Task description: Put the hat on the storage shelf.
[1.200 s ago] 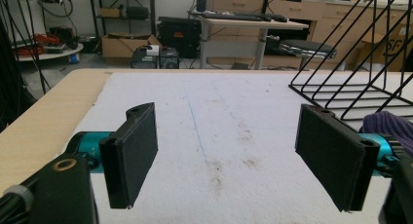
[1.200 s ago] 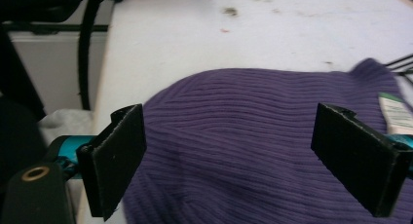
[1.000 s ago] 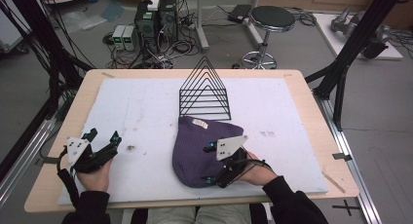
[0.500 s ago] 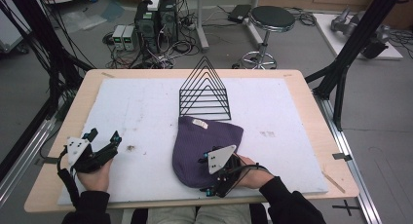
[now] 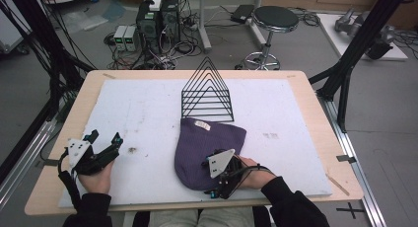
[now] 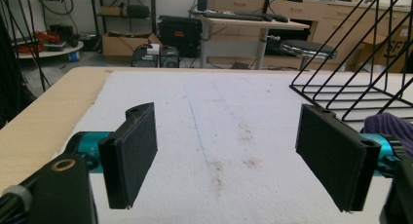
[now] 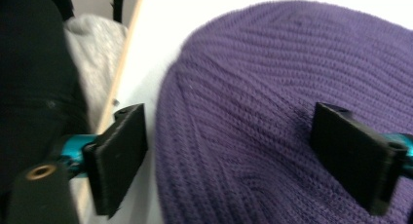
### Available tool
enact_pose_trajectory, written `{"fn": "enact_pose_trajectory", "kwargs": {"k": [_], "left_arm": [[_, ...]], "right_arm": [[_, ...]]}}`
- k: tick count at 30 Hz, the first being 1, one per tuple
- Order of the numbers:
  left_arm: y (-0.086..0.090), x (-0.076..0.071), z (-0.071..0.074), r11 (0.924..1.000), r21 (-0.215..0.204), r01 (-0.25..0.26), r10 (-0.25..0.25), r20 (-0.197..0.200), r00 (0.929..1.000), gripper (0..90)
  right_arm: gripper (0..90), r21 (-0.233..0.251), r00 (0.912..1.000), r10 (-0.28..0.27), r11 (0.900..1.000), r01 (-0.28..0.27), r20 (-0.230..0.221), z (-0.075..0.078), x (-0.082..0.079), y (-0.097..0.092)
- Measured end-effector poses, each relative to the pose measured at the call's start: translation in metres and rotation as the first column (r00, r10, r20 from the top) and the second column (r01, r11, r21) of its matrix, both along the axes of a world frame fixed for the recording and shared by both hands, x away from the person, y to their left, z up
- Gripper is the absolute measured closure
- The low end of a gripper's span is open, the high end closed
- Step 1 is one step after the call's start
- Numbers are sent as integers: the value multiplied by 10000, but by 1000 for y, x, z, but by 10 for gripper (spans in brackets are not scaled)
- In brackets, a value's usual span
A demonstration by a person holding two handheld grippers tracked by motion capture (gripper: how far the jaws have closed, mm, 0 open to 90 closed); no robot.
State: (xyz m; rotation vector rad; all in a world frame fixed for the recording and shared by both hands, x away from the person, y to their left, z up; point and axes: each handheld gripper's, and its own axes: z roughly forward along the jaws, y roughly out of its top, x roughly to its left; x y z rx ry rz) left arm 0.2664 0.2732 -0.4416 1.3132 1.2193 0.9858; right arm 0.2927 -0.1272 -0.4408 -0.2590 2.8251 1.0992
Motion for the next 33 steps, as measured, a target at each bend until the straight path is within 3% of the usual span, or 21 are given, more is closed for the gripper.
{"fn": "enact_pose_trajectory", "kwargs": {"k": [5, 8, 12, 19, 29, 33], "left_arm": [[0, 0, 0, 10000, -33, 17, -17, -6, 10000, 233], [0, 1, 0, 10000, -51, 23, -23, -8, 10000, 233], [0, 1, 0, 10000, -72, 21, -21, 2, 10000, 233], [-1, 1, 0, 10000, -81, 52, -53, -19, 10000, 233], [-1, 2, -1, 9999, -53, 112, -112, 1, 9999, 233], [-2, 2, -1, 9999, -78, 129, -129, -31, 9999, 233]], "right_arm": [[251, 229, 9992, -202, 9995, 210, -351, -1, 5, -3], [371, 447, 9991, -193, 9988, 210, -381, -2, 8, -5], [581, 643, 9988, -499, 9967, 500, -20, -1, 9, -8], [748, 747, 9959, -889, 9933, 877, 136, 1, 6, -6], [781, 1157, 9899, -1392, 9832, 1412, -256, 9, 9, -9], [784, 1649, 9840, -1684, 9705, 1759, -582, 15, 12, -13]]}}
